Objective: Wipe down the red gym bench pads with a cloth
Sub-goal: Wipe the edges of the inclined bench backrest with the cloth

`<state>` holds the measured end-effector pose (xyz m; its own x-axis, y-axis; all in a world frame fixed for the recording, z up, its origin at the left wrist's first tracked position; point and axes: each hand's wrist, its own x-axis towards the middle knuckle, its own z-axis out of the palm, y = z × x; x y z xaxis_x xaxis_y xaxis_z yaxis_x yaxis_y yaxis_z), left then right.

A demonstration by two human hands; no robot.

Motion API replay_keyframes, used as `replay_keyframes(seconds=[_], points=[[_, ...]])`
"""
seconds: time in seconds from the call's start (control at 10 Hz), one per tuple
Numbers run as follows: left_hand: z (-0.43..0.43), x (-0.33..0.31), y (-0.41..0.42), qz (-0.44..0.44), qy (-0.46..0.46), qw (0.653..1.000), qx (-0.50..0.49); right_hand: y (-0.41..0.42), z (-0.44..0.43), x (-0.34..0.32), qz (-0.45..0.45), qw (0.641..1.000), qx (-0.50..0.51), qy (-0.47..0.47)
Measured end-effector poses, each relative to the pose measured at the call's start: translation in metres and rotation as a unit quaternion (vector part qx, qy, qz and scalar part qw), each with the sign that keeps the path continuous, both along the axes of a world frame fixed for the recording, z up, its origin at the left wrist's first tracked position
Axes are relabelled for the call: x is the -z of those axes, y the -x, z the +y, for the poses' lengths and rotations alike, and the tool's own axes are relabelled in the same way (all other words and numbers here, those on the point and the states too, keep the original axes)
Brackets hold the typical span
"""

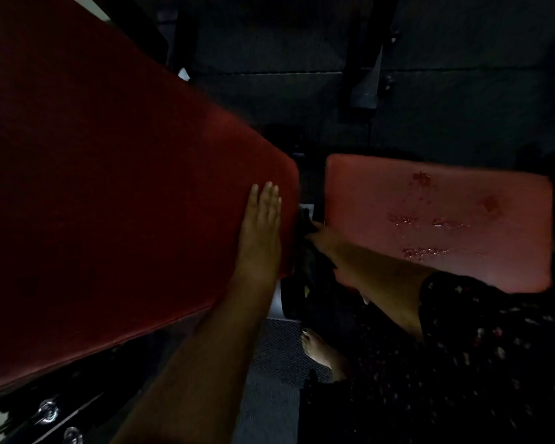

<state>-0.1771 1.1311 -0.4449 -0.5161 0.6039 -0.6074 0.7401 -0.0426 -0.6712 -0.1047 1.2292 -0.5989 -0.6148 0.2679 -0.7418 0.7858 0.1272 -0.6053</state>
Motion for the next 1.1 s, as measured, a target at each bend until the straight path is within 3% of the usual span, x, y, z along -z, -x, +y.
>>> replay_keyframes(seconds=[0.2,0.3,0.4,0.5,0.6,0.7,0.8,0.9,1.0,1.1], points=[[-0.025,-0.013,-0.008,-0.021,-0.024,0.999,0.028,-0.011,-0.013,-0.006,0.002,0.992,0.079,0.1],[-0.032,-0.016,-0.009,-0.017,-0.049,0.997,0.049,-0.012,-0.013,0.002,0.016,0.995,0.036,0.093],[-0.037,-0.02,-0.008,-0.034,-0.084,0.995,0.044,-0.032,-0.044,-0.008,0.035,0.98,0.112,0.158],[-0.043,-0.025,-0.011,-0.079,-0.134,0.988,0.015,-0.055,-0.081,-0.029,0.042,0.973,0.175,0.144],[-0.053,-0.039,-0.009,-0.143,-0.245,0.953,0.103,-0.064,-0.106,-0.041,0.077,0.945,0.276,0.158],[-0.061,-0.055,-0.006,-0.109,-0.267,0.954,0.082,-0.056,-0.107,-0.043,0.08,0.906,0.363,0.202],[-0.076,-0.077,-0.015,-0.036,-0.205,0.978,0.027,-0.044,-0.137,-0.049,0.051,0.796,0.492,0.348],[-0.09,-0.089,-0.02,-0.015,-0.197,0.98,0.033,-0.04,-0.163,-0.051,0.046,0.762,0.499,0.41],[-0.109,-0.099,-0.023,0.014,-0.19,0.979,0.072,-0.036,-0.17,-0.076,0.061,0.767,0.486,0.415],[-0.114,-0.101,-0.023,0.01,-0.166,0.981,0.098,-0.038,-0.167,-0.098,0.072,0.815,0.469,0.331]])
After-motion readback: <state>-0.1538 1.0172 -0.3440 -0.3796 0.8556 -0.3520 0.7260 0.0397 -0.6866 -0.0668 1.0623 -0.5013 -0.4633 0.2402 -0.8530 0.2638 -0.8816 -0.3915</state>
